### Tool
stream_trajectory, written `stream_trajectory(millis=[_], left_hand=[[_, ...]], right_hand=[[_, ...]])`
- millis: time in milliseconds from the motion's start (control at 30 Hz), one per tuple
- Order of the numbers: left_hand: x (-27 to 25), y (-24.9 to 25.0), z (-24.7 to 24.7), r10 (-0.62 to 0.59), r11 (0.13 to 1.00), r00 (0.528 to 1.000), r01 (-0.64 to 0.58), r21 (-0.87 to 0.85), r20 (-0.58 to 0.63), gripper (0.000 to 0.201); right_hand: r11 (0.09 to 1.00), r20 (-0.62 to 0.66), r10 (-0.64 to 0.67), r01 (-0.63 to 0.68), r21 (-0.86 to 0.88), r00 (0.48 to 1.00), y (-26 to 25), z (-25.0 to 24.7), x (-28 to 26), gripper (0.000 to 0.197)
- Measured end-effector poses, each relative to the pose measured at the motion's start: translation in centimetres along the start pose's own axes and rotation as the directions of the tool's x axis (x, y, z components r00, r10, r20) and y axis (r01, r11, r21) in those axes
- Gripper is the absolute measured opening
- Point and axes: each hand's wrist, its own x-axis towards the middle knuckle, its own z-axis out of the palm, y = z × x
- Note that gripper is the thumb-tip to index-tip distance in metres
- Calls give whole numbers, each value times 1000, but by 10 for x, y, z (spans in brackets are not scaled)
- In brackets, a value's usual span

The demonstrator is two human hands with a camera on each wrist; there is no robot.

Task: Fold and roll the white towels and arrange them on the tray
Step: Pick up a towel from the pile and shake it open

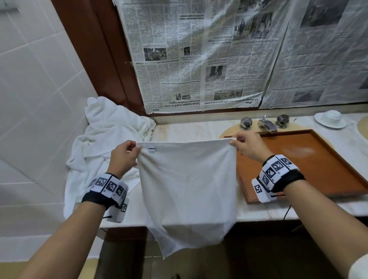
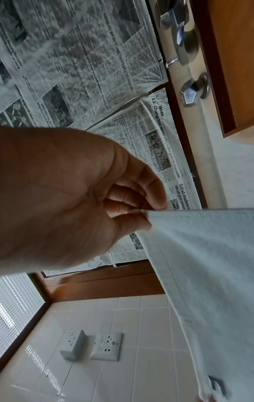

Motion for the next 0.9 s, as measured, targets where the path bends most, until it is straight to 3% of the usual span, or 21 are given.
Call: stream_trajectory(millis=[200, 533, 733, 900], left_hand=[[41, -11, 14, -11, 1000, 1000, 10, 25, 18, 17], [148, -40, 40, 33, 997, 996, -39, 72, 79, 13], [188, -62, 73, -13, 995, 993, 1, 103, 116, 8], [220, -78, 105, -70, 985, 995, 59, 162, 67, 7]], right_hand=[[997, 44, 73, -74, 16, 996, 4, 9, 35, 14], [984, -6, 176, -175, 13, 984, 14, 33, 125, 13], [968, -15, 247, -247, 38, 969, 36, 57, 167, 12], [950, 12, 306, -306, 60, 952, 62, 80, 212, 8]])
